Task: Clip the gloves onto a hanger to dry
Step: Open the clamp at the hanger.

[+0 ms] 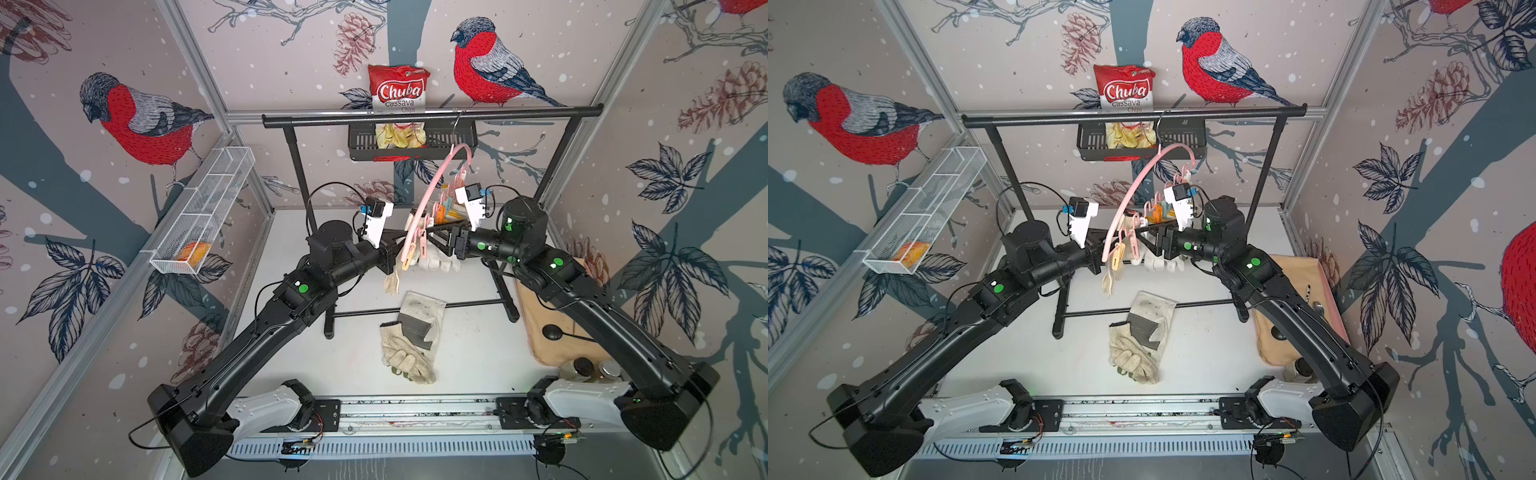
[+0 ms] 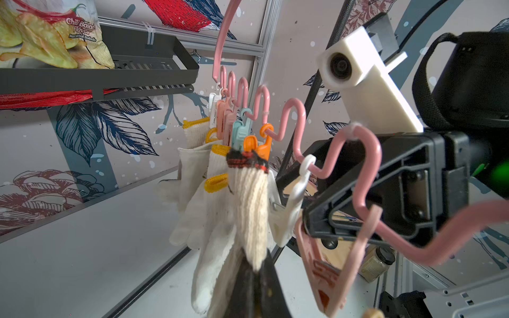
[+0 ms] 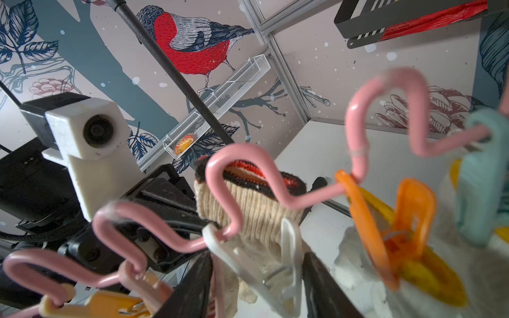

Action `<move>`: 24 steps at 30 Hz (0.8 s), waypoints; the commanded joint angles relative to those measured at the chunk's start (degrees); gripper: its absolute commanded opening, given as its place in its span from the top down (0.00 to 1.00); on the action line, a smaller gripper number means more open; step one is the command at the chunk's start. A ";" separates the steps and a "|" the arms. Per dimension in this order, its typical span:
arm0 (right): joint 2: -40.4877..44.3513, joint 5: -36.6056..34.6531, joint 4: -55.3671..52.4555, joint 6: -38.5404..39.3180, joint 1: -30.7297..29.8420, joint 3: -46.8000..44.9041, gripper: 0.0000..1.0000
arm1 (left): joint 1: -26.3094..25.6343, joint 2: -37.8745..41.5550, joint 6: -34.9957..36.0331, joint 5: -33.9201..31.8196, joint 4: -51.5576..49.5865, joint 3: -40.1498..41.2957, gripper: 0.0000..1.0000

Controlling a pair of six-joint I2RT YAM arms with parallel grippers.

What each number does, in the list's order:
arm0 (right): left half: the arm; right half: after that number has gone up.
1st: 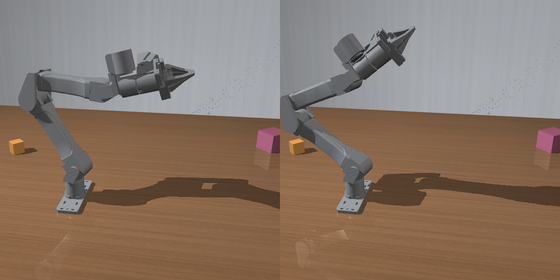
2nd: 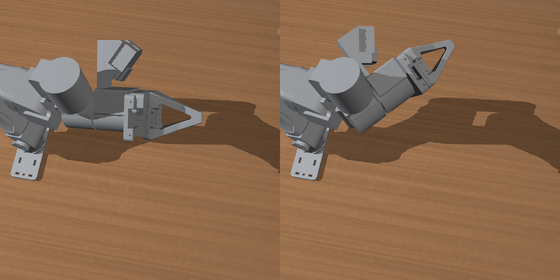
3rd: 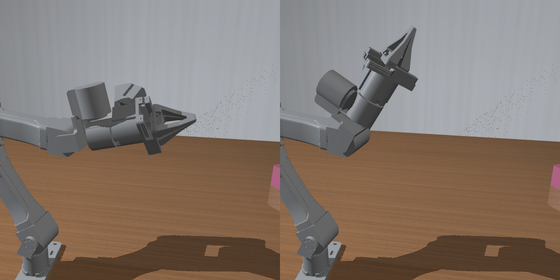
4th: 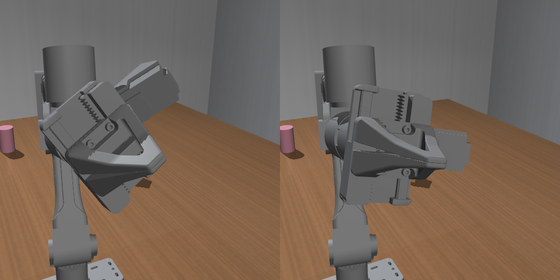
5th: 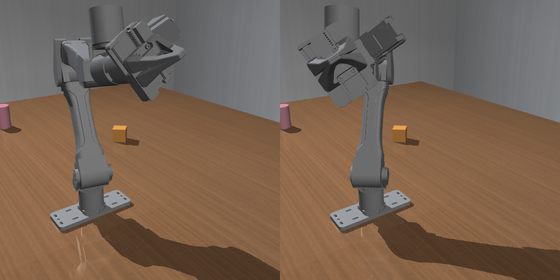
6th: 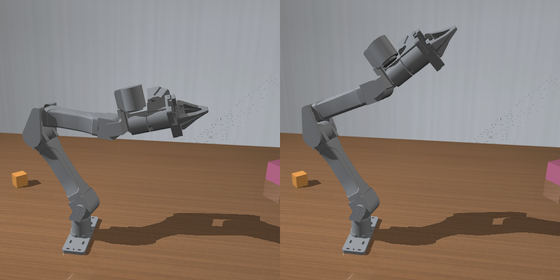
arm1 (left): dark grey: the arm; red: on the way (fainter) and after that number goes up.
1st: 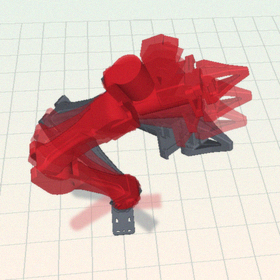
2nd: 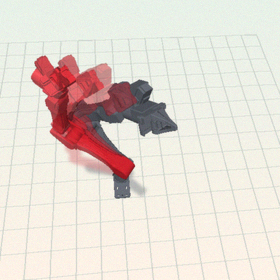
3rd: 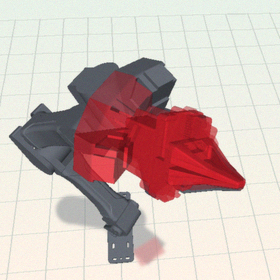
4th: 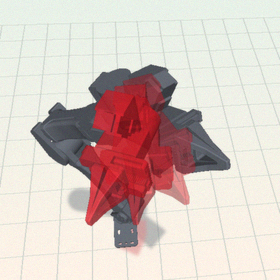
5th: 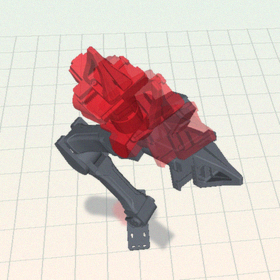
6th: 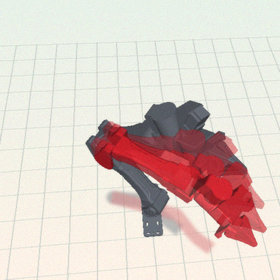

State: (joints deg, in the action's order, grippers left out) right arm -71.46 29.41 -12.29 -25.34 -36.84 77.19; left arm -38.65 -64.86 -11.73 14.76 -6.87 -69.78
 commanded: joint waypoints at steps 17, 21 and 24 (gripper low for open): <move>-2.44 7.10 5.10 2.20 3.26 -0.77 0.42 | 0.16 -1.56 -0.63 0.64 1.93 -1.02 1.00; -3.27 7.59 5.34 2.86 3.50 -0.28 0.42 | 0.16 -1.91 -0.69 0.68 2.13 -1.31 1.00; -3.44 8.20 5.94 2.93 3.91 -0.37 0.43 | 0.17 -2.11 -0.77 0.75 2.08 -1.34 1.00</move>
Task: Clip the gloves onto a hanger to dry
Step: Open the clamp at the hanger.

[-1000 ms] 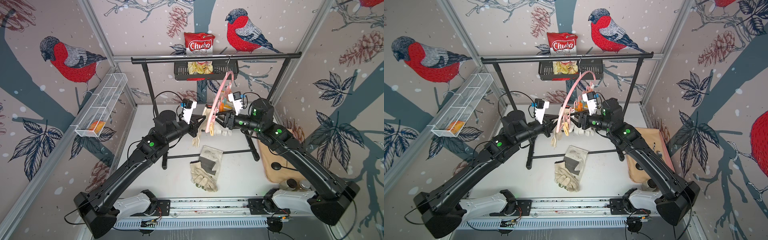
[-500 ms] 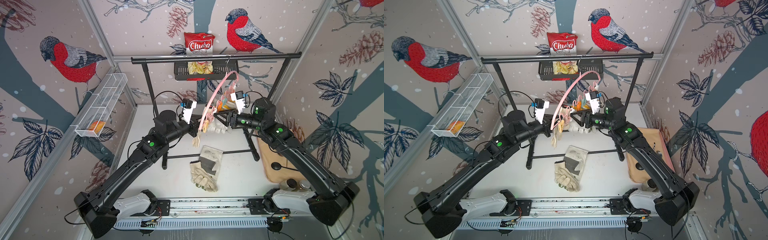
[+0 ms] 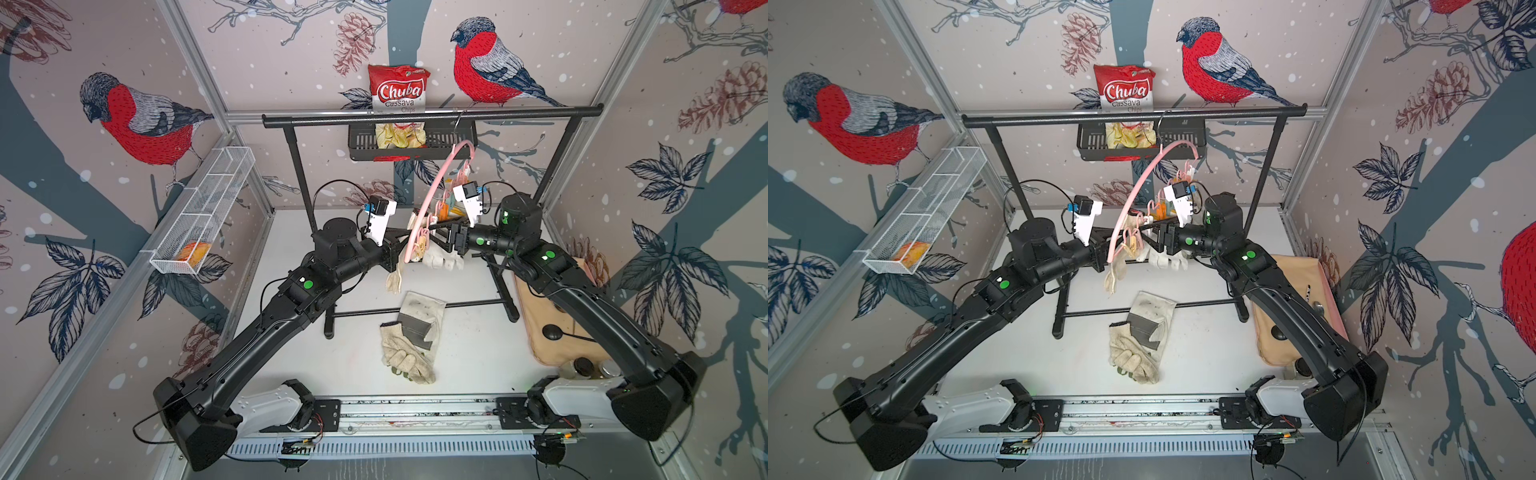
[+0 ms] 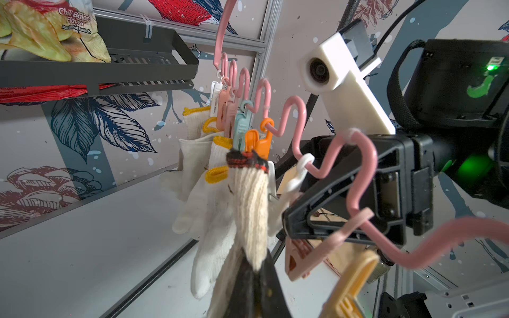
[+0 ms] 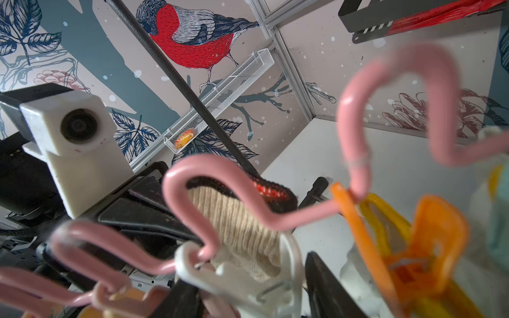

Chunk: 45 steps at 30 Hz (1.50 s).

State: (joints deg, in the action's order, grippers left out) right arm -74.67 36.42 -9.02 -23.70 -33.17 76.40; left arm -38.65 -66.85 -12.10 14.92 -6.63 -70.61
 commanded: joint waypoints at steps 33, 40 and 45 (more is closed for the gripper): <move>-1.23 3.96 5.59 0.50 1.58 1.47 0.55 | 0.16 -0.56 -0.67 1.01 1.95 -0.81 1.00; -1.38 3.91 5.41 0.51 1.61 1.91 0.61 | 0.16 -0.78 -1.55 3.04 1.76 -0.53 1.00; -1.76 3.99 4.95 0.73 1.61 2.43 0.66 | 0.16 -0.56 -2.26 9.77 1.55 1.24 1.00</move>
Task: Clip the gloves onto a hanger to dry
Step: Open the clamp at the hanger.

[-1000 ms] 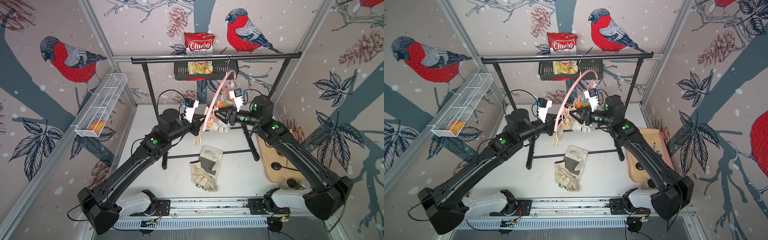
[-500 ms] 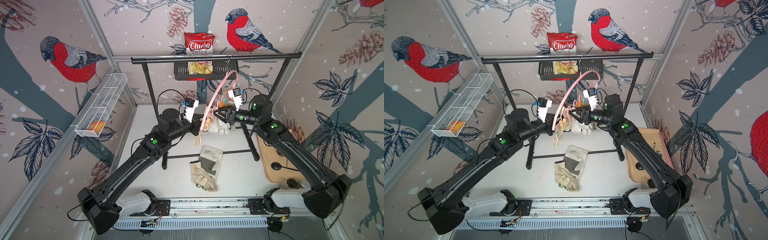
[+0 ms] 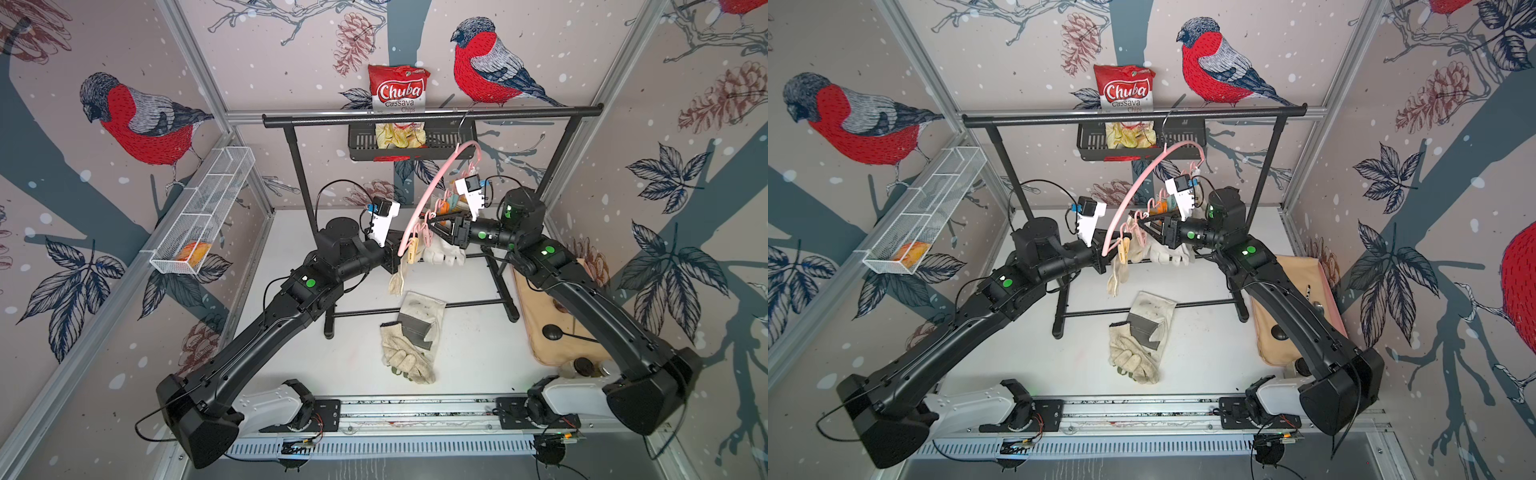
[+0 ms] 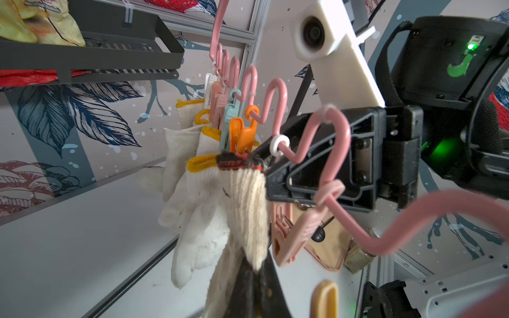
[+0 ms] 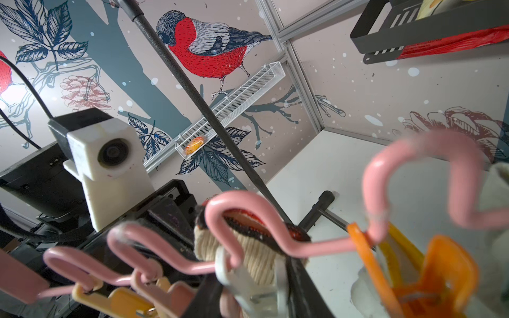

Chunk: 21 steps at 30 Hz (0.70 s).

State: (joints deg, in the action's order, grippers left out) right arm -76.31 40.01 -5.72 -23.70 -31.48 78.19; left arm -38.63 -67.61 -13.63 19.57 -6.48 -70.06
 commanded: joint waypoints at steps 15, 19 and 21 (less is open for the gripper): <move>-0.51 0.32 -0.22 1.75 0.02 2.16 0.75 | 0.14 2.32 9.84 14.97 -8.55 3.82 1.00; -0.31 0.45 -0.83 2.08 0.02 2.53 0.75 | 0.22 3.07 11.66 12.43 -7.73 5.71 1.00; -0.32 0.69 -1.03 2.22 0.02 2.58 0.75 | 0.46 3.47 11.81 11.60 -6.35 6.79 1.00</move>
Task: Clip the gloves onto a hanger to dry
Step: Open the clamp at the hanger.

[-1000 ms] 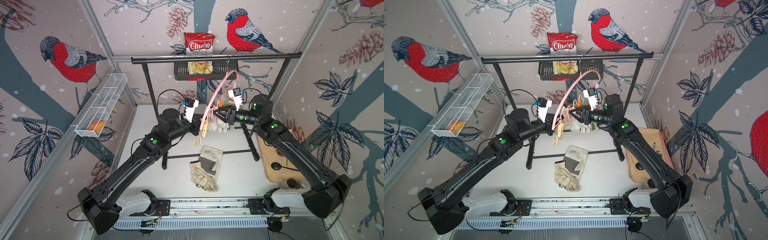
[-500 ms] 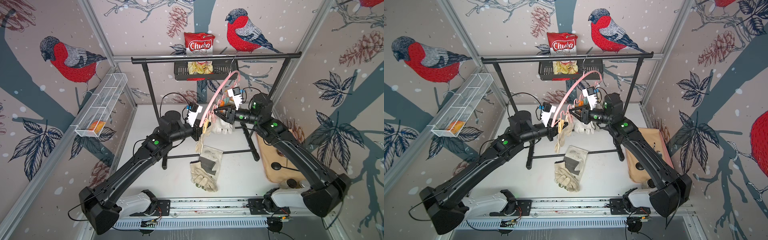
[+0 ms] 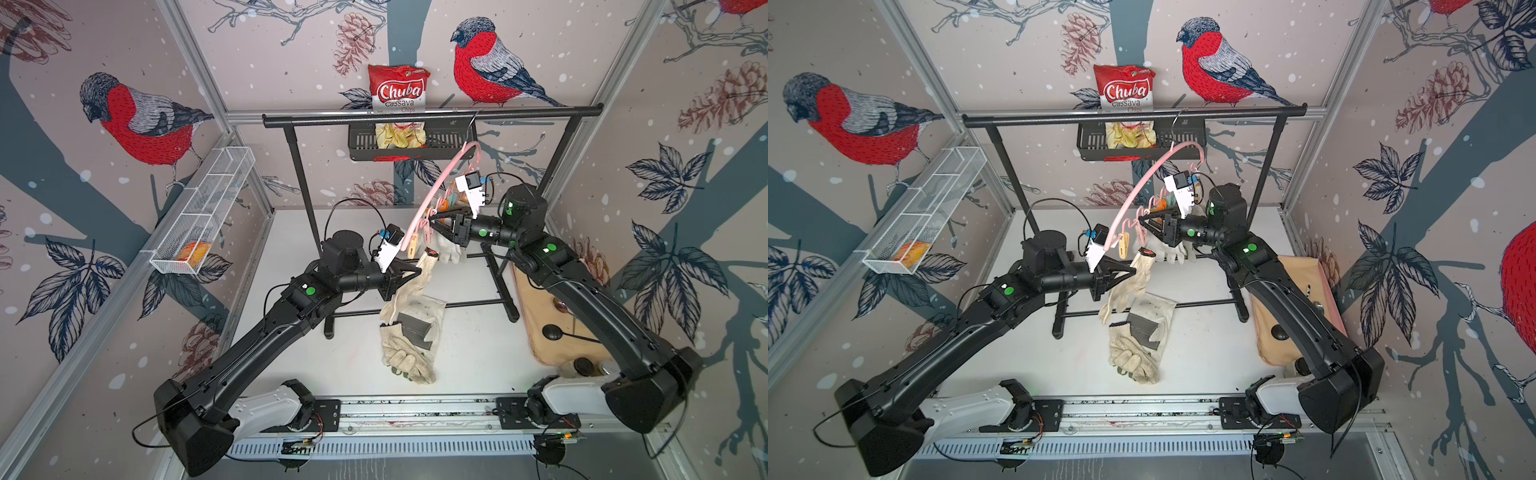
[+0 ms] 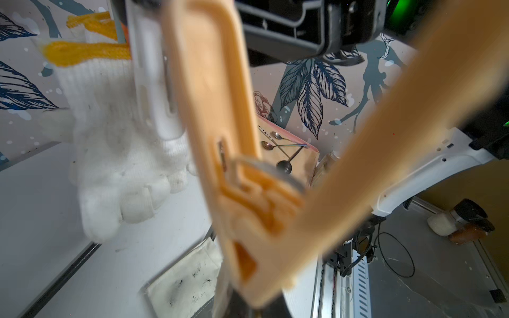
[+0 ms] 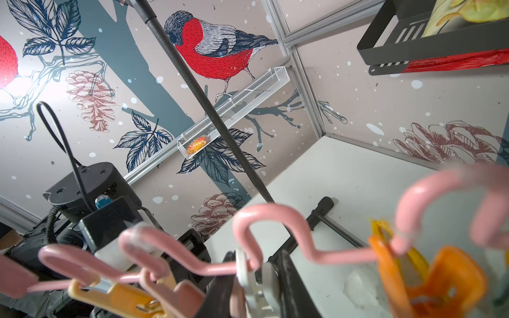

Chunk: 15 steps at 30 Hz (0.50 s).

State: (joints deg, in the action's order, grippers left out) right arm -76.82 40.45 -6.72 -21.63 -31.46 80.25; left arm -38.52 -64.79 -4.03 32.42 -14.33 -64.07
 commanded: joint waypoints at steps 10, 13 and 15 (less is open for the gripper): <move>0.35 2.20 -0.09 0.38 0.41 0.29 0.76 | 7.08 -0.63 -3.65 12.63 13.81 5.27 1.00; 0.35 3.21 -0.12 0.39 0.74 0.52 0.77 | 8.15 -2.83 -3.70 18.75 13.28 3.68 1.00; 0.37 3.82 -0.20 0.38 0.91 0.69 0.77 | 8.77 -3.79 -3.72 21.63 12.84 2.97 1.00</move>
State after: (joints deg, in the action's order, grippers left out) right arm -76.75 42.63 -6.96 -21.12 -30.74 80.36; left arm -30.41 -67.81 -7.22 46.09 -4.60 -60.01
